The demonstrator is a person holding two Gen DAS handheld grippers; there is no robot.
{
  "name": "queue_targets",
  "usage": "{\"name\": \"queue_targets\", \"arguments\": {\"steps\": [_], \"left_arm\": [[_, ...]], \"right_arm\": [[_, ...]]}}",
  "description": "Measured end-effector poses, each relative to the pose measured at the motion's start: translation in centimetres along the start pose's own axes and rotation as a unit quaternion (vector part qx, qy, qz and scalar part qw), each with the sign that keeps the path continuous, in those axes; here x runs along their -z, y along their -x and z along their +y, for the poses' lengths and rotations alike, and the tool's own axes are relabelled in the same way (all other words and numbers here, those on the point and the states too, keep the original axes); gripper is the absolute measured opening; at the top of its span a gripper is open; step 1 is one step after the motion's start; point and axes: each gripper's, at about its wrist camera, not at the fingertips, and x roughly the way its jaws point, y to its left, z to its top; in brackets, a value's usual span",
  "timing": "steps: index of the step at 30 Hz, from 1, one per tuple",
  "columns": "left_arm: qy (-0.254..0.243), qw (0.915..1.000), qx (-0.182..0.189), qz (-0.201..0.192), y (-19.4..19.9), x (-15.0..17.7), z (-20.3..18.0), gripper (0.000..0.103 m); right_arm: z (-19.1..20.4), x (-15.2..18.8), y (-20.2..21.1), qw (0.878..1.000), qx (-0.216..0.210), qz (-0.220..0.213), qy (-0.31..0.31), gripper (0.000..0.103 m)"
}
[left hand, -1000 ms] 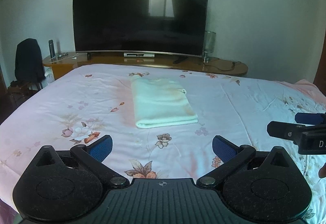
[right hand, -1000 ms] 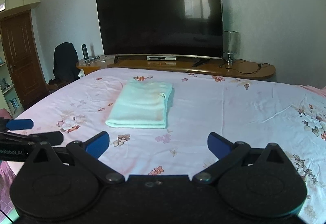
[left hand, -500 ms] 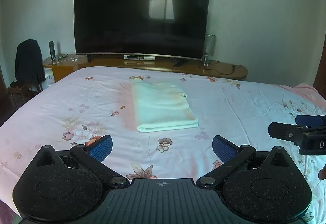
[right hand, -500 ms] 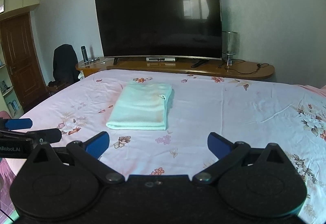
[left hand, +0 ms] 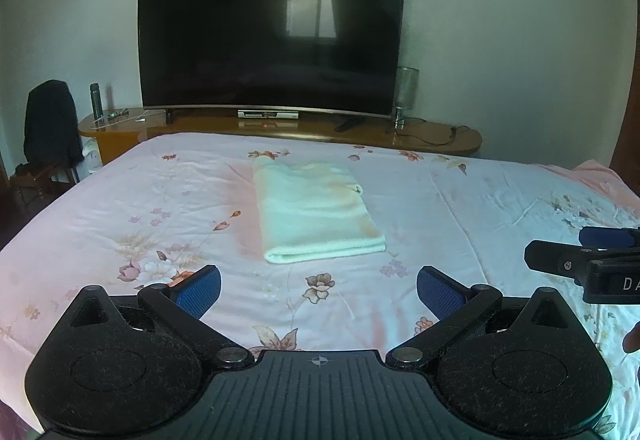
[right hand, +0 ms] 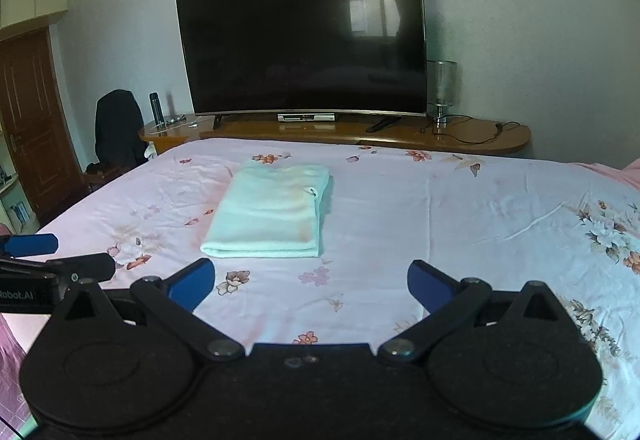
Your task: Fold small clothes
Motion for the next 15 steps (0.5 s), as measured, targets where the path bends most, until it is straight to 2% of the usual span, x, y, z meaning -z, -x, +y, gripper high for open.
{"name": "queue_targets", "arguments": {"steps": [15], "left_arm": [[0.002, 1.0, -0.002, 0.001, 0.16, 0.11, -0.03, 0.103]], "right_arm": [[0.2, 0.1, -0.05, 1.0, -0.006, 0.003, 0.0, 0.103]]}}
